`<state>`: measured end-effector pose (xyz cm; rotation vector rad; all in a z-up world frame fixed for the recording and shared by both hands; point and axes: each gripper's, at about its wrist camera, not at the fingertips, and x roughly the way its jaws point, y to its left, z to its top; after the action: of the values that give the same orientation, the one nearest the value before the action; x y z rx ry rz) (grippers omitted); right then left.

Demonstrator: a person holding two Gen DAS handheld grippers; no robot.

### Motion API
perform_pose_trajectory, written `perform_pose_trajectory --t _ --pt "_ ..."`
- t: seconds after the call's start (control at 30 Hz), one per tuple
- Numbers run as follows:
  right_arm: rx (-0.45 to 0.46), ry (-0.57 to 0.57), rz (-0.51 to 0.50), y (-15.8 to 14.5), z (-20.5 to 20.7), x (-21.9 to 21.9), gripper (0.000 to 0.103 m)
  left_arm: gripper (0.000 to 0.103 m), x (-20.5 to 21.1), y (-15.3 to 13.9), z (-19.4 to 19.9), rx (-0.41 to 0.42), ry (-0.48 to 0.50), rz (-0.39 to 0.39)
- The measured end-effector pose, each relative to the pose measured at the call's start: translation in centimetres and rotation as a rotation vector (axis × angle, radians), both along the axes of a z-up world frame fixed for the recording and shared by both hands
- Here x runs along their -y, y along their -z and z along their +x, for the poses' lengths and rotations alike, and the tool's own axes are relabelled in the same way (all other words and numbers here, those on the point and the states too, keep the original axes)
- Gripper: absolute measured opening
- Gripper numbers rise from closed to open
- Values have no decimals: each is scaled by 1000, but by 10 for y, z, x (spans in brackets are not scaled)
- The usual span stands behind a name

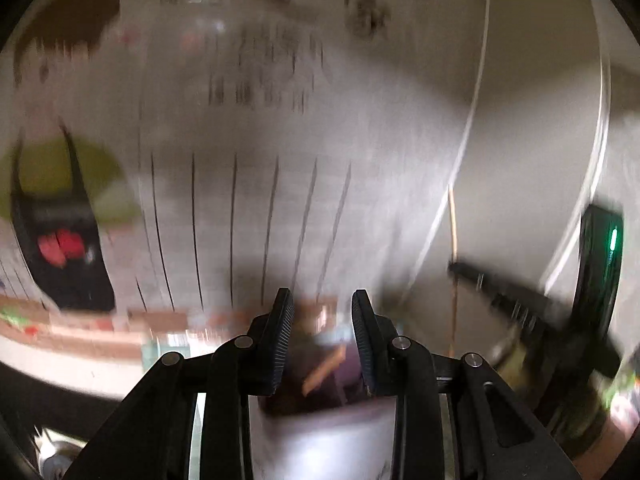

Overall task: Organize utensils
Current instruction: 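Lower the chopstick toward the caddy with the right tool while the left tool reaches the spatula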

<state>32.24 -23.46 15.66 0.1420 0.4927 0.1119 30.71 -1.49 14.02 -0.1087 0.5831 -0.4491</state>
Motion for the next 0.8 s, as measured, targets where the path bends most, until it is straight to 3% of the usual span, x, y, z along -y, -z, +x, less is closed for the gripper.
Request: perform_pose_trajectory --t 0.2,0.37,0.53,0.67,0.8 --pt "-93 -17 -13 25 -19 3 6 32 -4 99 -16 -289 78 37" --pt "-159 -11 -42 43 -51 3 6 33 2 156 -41 -445 143 80" --pt "-206 -5 -53 54 -88 4 6 33 -5 193 -72 -571 165 54" --pt "-221 6 -64 57 -113 2 6 36 -16 207 -96 -646 177 18" --pt "-222 10 -62 56 -129 -2 6 43 -13 217 -125 -709 252 25"
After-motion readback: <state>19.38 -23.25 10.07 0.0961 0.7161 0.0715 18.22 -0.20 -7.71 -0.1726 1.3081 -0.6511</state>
